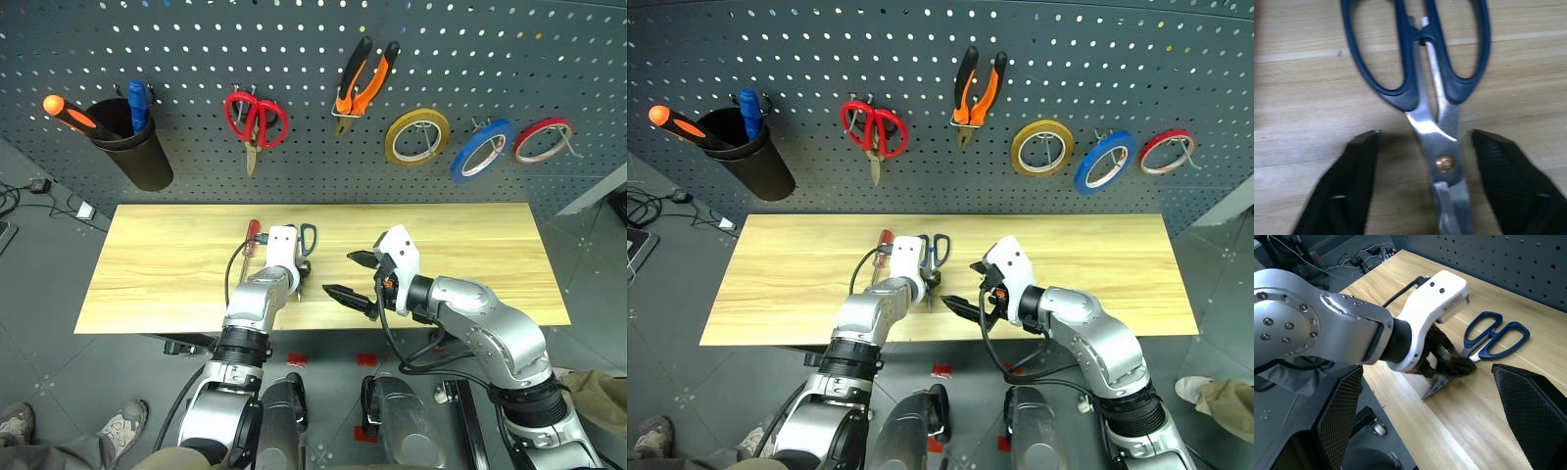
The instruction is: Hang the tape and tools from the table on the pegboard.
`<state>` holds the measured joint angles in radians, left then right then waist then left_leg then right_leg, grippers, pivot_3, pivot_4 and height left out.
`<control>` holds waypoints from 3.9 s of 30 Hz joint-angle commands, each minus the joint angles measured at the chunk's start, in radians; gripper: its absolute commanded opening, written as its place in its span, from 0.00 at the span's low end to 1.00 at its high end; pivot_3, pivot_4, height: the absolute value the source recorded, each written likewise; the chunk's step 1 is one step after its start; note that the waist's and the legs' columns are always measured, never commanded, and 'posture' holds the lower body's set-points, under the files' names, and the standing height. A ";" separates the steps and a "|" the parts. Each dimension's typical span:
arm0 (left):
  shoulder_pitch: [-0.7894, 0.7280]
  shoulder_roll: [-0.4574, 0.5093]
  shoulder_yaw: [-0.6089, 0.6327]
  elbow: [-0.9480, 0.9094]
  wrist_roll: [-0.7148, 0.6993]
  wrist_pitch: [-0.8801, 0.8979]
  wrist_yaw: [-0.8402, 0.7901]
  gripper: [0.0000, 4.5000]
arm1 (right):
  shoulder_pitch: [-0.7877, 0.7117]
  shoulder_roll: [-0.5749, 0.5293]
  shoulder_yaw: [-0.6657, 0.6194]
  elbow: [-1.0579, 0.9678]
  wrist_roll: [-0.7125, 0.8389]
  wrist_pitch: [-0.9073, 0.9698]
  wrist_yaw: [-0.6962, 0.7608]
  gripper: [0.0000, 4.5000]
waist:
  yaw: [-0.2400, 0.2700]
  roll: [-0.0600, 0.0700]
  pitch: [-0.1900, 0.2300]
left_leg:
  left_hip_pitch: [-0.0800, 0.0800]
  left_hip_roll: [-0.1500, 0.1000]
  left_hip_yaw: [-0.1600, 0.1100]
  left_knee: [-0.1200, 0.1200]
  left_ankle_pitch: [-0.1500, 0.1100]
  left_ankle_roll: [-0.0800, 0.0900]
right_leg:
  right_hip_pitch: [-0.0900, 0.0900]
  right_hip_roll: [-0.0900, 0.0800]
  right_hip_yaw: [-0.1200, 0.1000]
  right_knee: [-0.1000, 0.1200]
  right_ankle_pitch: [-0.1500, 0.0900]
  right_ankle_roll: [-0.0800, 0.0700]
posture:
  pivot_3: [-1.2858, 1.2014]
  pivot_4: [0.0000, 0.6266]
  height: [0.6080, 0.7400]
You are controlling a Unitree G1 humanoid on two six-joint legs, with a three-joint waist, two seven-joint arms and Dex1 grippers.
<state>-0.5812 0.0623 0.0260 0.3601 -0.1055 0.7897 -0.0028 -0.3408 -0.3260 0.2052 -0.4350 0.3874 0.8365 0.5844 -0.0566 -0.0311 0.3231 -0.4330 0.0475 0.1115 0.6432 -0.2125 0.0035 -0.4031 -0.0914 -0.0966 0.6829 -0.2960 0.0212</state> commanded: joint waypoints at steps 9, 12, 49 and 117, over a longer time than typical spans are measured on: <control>0.073 0.017 0.053 0.002 -0.040 -0.009 -0.093 0.15 | 0.018 -0.011 -0.031 -0.074 0.036 0.000 -0.032 1.00 | -0.001 0.000 -0.001 | 0.000 0.000 0.000 0.000 0.000 0.000 | 0.000 0.000 0.000 0.000 0.000 0.000 | 0.44 0.49 1.00; 0.165 0.059 -0.010 -0.173 -0.033 -0.105 -0.184 0.14 | 0.040 -0.020 -0.003 -0.095 -0.049 -0.146 -0.050 1.00 | -0.005 0.000 -0.001 | 0.000 0.000 0.000 0.000 0.000 0.000 | 0.000 0.000 0.000 0.000 0.000 0.000 | 0.43 0.49 1.00; 0.230 0.262 0.051 -0.693 0.131 -0.451 -0.197 0.12 | -0.043 0.034 -0.037 -0.051 -0.110 -0.476 -0.076 1.00 | -0.026 -0.001 -0.002 | -0.001 0.001 0.001 0.001 0.000 0.001 | -0.001 0.000 0.000 0.000 0.002 0.000 | 0.44 0.46 1.00; -0.118 0.499 0.018 0.407 0.066 -0.509 -0.637 0.18 | -0.166 0.096 0.106 -0.156 -0.032 0.009 -0.133 1.00 | -0.030 -0.009 0.008 | -0.001 0.001 0.003 -0.003 -0.001 0.001 | -0.004 -0.001 0.001 -0.003 0.002 0.000 | 0.44 0.57 1.00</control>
<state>-0.7361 0.5274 0.0334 0.8777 -0.0236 0.2951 -0.6036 -0.5173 -0.2243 0.3022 -0.5349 0.3690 0.9375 0.4228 -0.0863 -0.0396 0.3312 -0.4344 0.0486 0.1148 0.6398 -0.2131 0.0040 -0.4074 -0.0919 -0.0950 0.6798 -0.2940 0.0208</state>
